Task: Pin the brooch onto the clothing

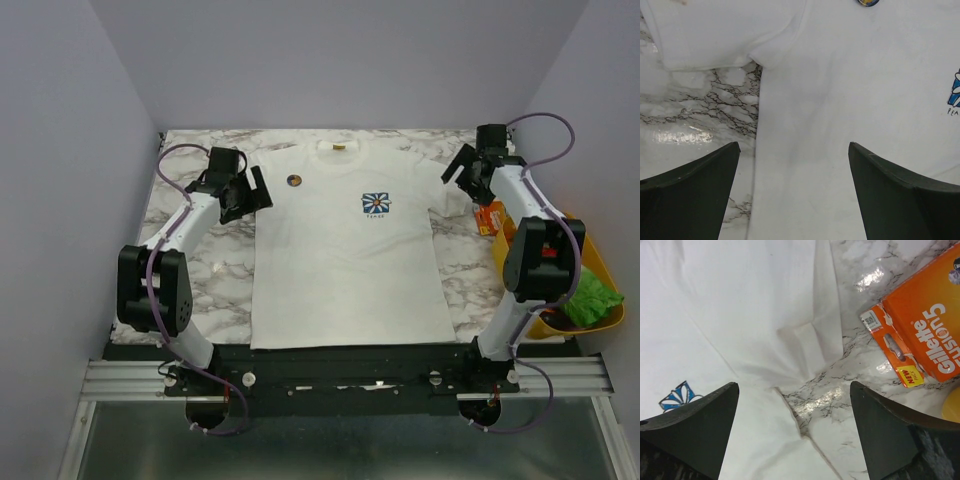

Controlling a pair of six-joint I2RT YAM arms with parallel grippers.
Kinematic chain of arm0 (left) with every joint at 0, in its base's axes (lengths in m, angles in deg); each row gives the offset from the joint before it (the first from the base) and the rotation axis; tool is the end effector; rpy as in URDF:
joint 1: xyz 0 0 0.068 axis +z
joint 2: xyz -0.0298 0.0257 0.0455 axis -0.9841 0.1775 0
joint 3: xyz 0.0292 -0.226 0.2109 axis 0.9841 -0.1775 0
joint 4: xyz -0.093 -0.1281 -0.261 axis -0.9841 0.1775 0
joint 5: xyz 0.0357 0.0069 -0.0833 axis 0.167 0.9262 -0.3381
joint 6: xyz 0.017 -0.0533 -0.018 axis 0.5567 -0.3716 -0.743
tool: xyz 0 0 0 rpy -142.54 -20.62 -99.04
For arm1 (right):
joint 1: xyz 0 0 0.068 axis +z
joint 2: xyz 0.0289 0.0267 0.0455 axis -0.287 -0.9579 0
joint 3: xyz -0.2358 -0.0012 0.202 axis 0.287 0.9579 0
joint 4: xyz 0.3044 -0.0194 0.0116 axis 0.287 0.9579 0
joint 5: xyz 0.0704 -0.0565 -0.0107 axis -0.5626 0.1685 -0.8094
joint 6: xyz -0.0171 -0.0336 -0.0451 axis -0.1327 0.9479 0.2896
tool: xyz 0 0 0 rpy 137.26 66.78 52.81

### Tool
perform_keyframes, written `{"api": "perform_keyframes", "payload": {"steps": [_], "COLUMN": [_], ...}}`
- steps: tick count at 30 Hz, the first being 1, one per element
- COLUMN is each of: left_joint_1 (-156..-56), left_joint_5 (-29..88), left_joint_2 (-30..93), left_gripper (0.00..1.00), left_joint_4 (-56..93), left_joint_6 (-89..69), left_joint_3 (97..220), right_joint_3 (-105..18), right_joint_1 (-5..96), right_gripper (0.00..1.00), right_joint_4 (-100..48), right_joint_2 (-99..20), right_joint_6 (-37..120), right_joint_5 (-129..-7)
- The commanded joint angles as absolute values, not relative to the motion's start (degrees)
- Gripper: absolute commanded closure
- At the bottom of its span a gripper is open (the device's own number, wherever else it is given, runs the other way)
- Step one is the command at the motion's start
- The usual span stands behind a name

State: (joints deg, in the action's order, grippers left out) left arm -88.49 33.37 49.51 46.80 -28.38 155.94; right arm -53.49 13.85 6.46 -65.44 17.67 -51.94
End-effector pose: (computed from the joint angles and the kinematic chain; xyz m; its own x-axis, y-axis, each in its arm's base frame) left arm 0.3995 -0.0647 0.2634 -0.7582 -0.3848 -0.5264 -0.2026 0.9064 -0.3707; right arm 0.4699 -0.0296 0.2580 -0.6280 0.5384 -0.5619 0.5319 0.8241 0.1951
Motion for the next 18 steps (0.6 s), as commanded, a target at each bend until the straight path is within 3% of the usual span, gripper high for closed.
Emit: {"api": "perform_keyframes", "payload": {"steps": [1, 10, 18], "left_joint_1": [-88.74, -88.74, -88.66], "left_joint_5": [34.52, 35.67, 36.37], "left_joint_2": [46.29, 44.18, 43.21], "left_gripper": [0.01, 0.01, 0.01], "left_joint_4": [47.58, 47.41, 47.76], "left_joint_6": [-27.25, -26.37, -26.02], "left_joint_3": [155.73, 155.82, 156.35], "right_joint_3": [-50.54, -44.82, -39.47], "right_joint_1": [13.51, 15.27, 23.17], "right_gripper": [0.00, 0.00, 0.00], "right_joint_4": [2.12, -2.47, -3.26], "right_joint_2": [-59.24, -49.91, -44.03], "right_joint_6": [20.45, 22.39, 26.78], "right_joint_5": [-57.97, -64.41, -61.34]}}
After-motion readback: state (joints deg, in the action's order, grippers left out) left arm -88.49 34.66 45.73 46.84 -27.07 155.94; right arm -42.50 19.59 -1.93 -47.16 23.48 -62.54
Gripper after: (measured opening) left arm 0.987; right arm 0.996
